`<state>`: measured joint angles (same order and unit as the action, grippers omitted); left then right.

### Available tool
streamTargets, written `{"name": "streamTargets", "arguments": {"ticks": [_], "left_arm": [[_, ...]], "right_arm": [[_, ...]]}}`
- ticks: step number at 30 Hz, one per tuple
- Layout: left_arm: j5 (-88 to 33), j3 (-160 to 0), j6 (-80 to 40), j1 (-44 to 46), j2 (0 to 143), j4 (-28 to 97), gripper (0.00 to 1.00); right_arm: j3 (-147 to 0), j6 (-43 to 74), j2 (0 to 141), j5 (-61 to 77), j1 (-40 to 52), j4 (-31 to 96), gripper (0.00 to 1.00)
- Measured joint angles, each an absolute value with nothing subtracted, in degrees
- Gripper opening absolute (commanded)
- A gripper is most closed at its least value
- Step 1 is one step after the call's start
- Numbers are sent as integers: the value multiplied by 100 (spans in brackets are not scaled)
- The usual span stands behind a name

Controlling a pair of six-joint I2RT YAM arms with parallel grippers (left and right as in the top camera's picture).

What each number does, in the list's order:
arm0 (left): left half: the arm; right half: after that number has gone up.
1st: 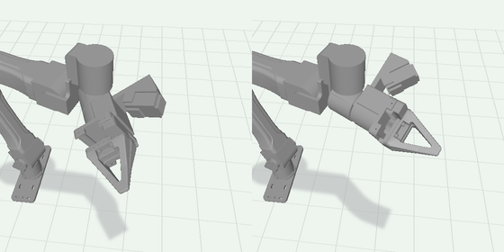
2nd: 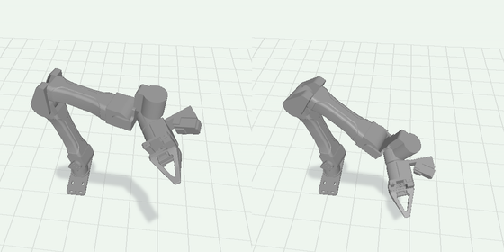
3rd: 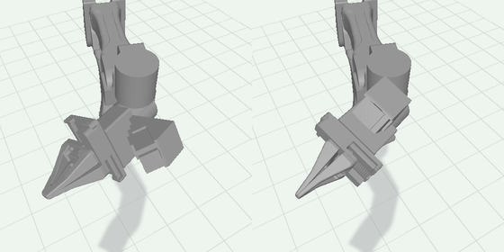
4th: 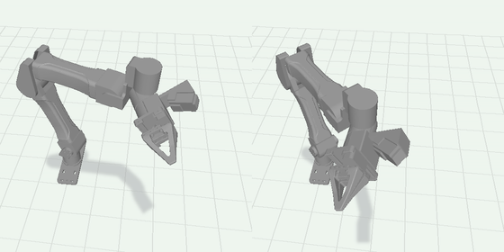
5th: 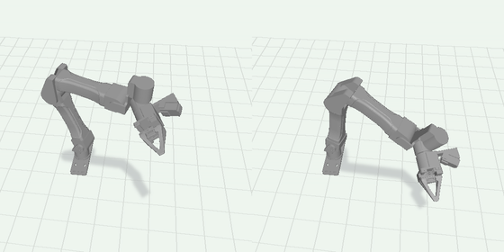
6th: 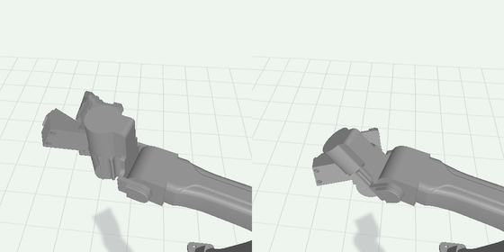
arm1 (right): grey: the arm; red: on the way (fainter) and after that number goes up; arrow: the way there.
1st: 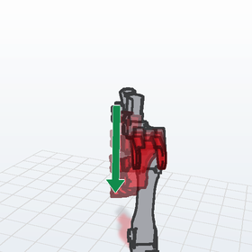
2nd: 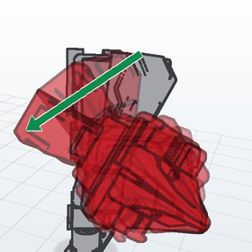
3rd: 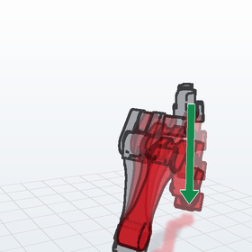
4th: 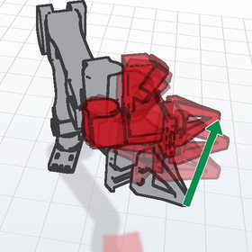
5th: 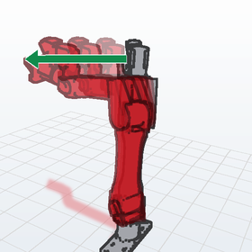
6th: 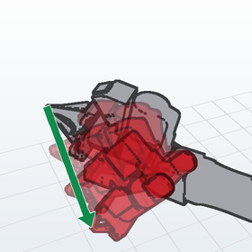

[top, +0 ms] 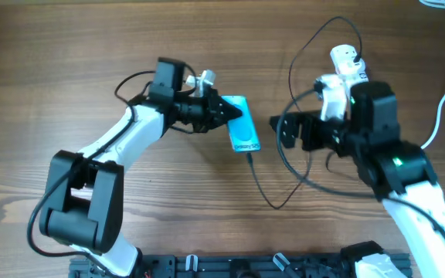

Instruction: Plug charger to phone and switch on socket

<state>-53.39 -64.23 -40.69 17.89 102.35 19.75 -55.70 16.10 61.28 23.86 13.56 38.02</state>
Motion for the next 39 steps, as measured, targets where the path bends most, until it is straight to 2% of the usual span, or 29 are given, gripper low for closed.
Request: {"name": "streamTargets", "arguments": {"ticks": [3,7,13,19,30,39], "left_arm": [[-4462,-7373,-3461,2115,10243,3640,4],[-3712,-8326,-2488,2335,10232,4709,4],[-3457,-8416,-1485,2241,10418,4783,4],[-3524,-8418,-622,2174,11402,4644,4],[-3900,-8418,-543,1896,12276,4195,4],[-4095,-8418,-720,1894,12451,4150,4]], "right_arm": [[-5577,1612,5623,1826,1356,4228,99],[-5577,1612,5402,1470,1356,4709,99],[-5577,1612,5522,1299,1356,4886,99],[-5577,1684,6165,1282,1356,5017,99],[-5487,2119,7730,1275,1356,4718,100],[-5487,2250,7865,1275,1356,4534,100]]}}
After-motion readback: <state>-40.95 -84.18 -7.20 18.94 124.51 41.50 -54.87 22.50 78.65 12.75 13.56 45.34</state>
